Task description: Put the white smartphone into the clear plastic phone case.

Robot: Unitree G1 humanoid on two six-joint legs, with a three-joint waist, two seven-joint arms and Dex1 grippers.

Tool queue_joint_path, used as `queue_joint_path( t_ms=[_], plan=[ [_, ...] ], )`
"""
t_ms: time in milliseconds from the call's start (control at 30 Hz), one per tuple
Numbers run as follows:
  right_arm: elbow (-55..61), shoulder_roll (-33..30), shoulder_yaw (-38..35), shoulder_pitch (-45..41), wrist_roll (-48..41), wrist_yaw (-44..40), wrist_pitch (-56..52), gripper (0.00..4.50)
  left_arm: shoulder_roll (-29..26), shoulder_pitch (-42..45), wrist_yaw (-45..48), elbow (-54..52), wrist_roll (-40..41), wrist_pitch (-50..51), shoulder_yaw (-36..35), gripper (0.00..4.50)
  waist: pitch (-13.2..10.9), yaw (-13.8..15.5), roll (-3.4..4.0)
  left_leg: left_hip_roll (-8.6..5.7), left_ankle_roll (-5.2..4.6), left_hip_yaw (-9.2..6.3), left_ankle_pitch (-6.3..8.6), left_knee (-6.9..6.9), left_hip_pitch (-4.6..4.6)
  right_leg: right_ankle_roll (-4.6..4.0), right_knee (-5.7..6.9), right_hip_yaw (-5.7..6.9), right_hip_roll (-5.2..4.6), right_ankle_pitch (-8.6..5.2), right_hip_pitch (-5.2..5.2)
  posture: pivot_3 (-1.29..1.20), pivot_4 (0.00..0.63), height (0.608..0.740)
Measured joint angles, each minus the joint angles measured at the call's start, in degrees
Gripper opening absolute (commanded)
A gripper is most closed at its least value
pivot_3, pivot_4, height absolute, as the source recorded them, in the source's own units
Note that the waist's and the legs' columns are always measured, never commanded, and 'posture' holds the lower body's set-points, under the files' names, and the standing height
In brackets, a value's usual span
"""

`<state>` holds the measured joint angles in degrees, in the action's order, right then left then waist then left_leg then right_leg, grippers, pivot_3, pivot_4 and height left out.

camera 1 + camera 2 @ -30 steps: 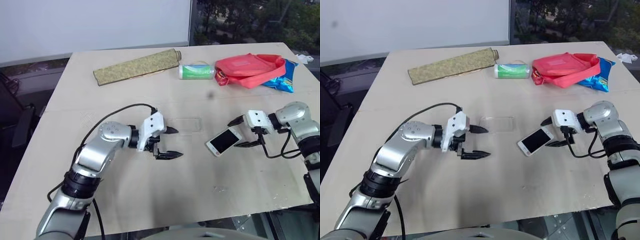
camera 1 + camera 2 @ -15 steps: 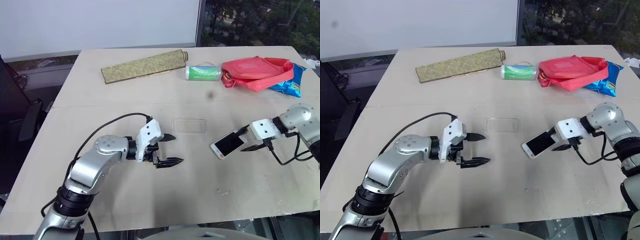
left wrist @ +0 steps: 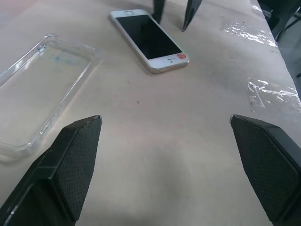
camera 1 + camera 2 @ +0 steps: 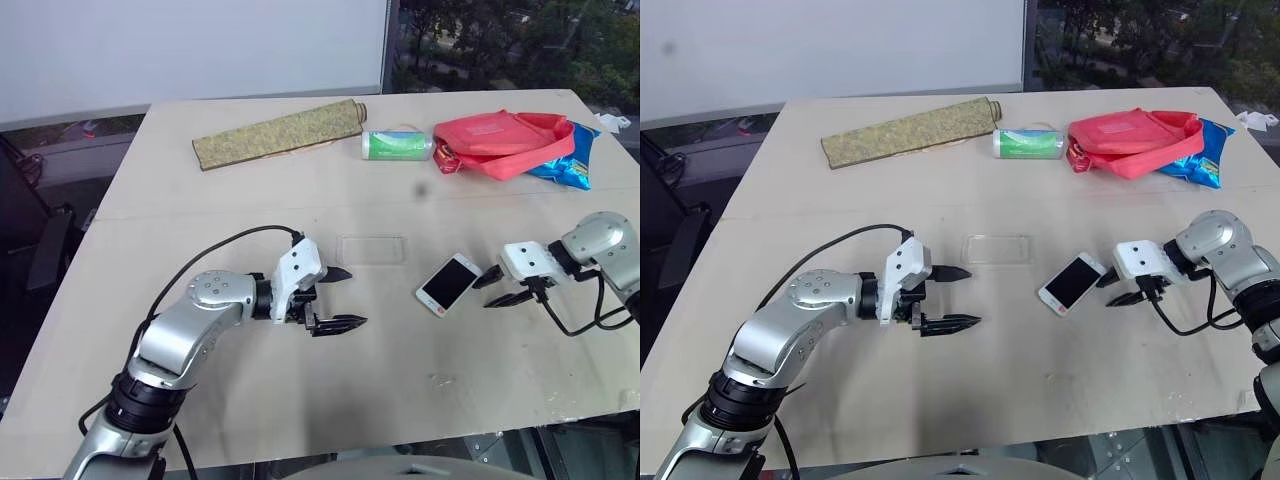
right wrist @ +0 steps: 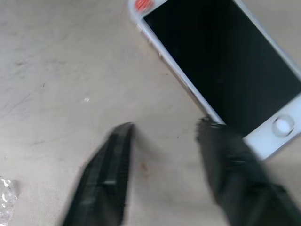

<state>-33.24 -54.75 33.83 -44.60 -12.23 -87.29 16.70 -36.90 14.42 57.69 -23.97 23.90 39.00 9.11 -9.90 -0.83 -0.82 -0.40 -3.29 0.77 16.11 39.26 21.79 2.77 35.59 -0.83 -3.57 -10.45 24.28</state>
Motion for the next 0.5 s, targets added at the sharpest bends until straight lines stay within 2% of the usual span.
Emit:
queue_joint_path(
  t_ms=[33, 67, 100, 333, 500],
  plan=[
    [0.4, 0.0, 0.7, -1.8, -0.3, 0.0, -1.0, 3.79, 0.0, 0.0, 0.0, 0.0, 0.0, -0.1, 0.0, 4.5, 0.0, -0.1, 0.07, -0.01, 0.0, 0.08, 0.0, -0.01, 0.03, 0.0, 0.02, -0.05, -0.01, 0.0, 0.08, 0.0, 0.15, 0.74],
    [0.7, 0.1, 1.7, -4.2, -0.6, 0.0, -1.7, 4.35, 0.0, 0.0, -0.1, 0.0, 0.0, -0.3, 0.0, 4.5, 0.0, -0.1, 0.06, 0.0, 0.0, 0.06, 0.0, -0.03, 0.03, 0.0, 0.03, -0.02, 0.0, 0.0, 0.09, 0.0, 0.15, 0.74],
    [0.6, 0.3, 1.9, -5.1, -0.6, 0.0, -1.7, 4.43, 0.0, 0.0, -0.1, 0.0, 0.0, -0.4, 0.1, 4.5, 0.0, 0.0, 0.06, 0.0, 0.0, 0.04, 0.0, -0.04, 0.06, 0.0, 0.03, 0.0, 0.01, 0.0, 0.1, 0.0, 0.15, 0.74],
    [-3.4, 4.3, 7.6, -11.0, 0.2, 0.0, -0.5, 4.43, -0.1, 0.0, -0.6, 0.0, 0.0, -0.6, 0.1, 4.5, -0.1, 0.2, 0.06, -0.08, 0.0, 0.07, 0.0, -0.05, 0.38, 0.01, 0.02, 0.01, -0.06, 0.0, 0.42, 0.0, 0.15, 0.74],
    [-9.7, 10.7, 11.2, -16.9, 1.1, 0.0, 1.0, 4.43, 0.3, 0.0, -1.1, 0.1, 0.0, -0.7, 0.4, 4.5, -0.1, -0.1, 0.06, -0.02, 0.01, 0.09, 0.0, -0.07, 0.32, 0.0, 0.1, -0.01, 0.01, 0.0, 0.45, 0.0, 0.15, 0.74]
  ],
)
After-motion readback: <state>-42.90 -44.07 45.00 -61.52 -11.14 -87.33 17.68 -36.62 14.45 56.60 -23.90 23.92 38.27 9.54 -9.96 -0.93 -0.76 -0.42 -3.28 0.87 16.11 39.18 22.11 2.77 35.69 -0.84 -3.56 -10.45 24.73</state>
